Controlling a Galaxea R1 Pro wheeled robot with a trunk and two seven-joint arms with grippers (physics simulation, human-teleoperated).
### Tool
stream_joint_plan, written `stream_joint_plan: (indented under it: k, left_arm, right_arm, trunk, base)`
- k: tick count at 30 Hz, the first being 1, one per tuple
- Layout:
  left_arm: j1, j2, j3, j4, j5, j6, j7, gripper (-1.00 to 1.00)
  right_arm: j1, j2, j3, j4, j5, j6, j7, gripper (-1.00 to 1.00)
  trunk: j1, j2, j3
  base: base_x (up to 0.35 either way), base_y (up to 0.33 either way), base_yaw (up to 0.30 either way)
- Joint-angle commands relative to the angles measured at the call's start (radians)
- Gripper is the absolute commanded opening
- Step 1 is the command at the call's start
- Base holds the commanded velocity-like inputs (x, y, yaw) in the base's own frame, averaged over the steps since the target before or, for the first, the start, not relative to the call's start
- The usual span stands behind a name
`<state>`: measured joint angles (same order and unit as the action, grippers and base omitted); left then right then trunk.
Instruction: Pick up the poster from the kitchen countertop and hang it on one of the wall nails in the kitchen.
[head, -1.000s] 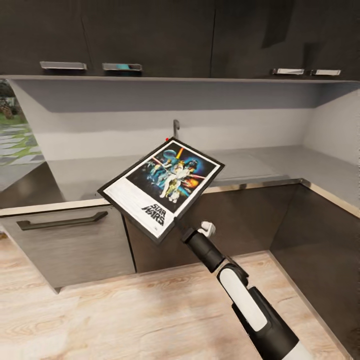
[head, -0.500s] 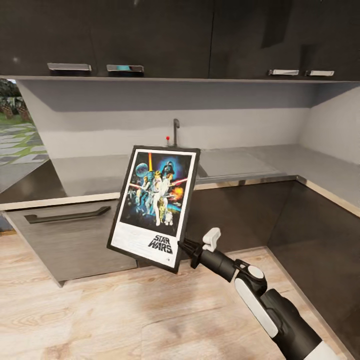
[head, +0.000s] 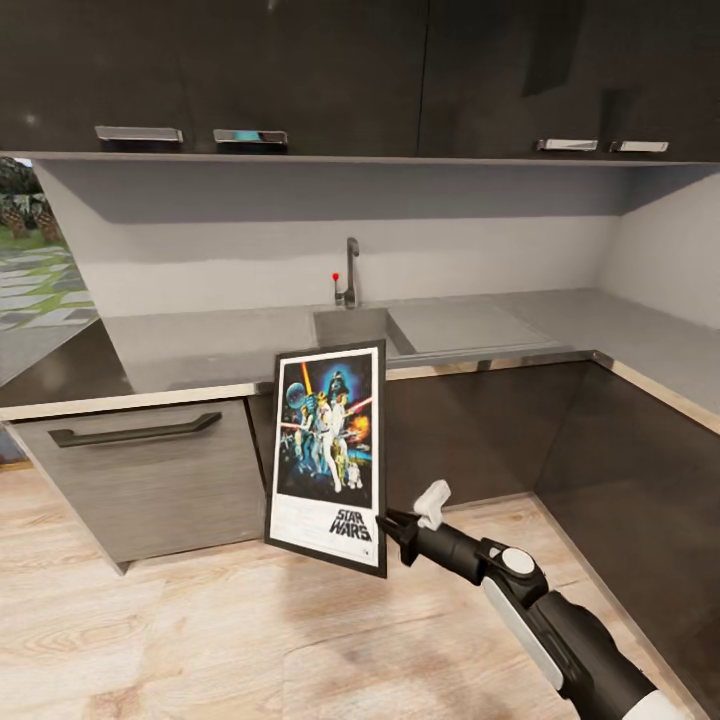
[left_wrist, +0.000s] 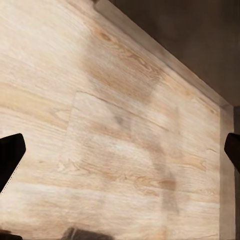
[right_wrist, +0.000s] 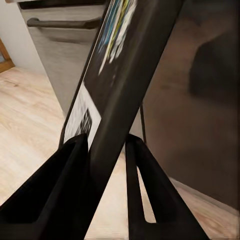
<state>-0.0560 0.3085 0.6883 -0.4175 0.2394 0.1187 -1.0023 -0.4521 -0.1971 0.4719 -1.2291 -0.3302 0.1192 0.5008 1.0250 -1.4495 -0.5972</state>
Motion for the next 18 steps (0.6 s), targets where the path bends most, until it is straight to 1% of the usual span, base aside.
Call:
stream_joint_plan:
  k: [1, 3, 5, 8, 18]
  left_arm:
    - [-0.001, 0.0, 0.003, 0.0, 0.003, 0.0, -0.006, 1.0]
    - [-0.001, 0.0, 0.003, 0.0, 0.003, -0.011, -0.006, 1.0]
    - [-0.001, 0.0, 0.003, 0.0, 0.003, -0.017, -0.007, 1.0]
    - [-0.001, 0.0, 0.003, 0.0, 0.003, -0.018, -0.007, 1.0]
    - [-0.001, -0.006, -0.006, 0.002, 0.002, -0.019, -0.003, 1.0]
  right_arm:
    - [-0.001, -0.007, 0.0, 0.003, -0.012, 0.009, 0.002, -1.0]
    - [-0.001, -0.025, -0.001, 0.007, -0.011, 0.008, 0.006, -1.0]
    - [0.0, -0.037, -0.002, 0.01, -0.012, 0.01, 0.017, -1.0]
    - [0.0, -0.039, -0.001, 0.012, -0.013, 0.009, 0.02, -1.0]
    - [0.0, -0.039, -0.001, 0.016, -0.013, 0.008, 0.019, -1.0]
  trunk:
    - [0.0, -0.001, -0.001]
    - [0.0, -0.001, -0.001]
    - [0.0, -0.001, -0.001]
    - [0.0, -0.001, -0.001]
    - [-0.038, 0.069, 0.03]
  base:
    - [0.0, 0.0, 0.0]
    - [0.0, 0.0, 0.0]
    - [0.0, 0.0, 0.0]
    - [0.0, 0.0, 0.0]
    - [0.0, 0.0, 0.0]
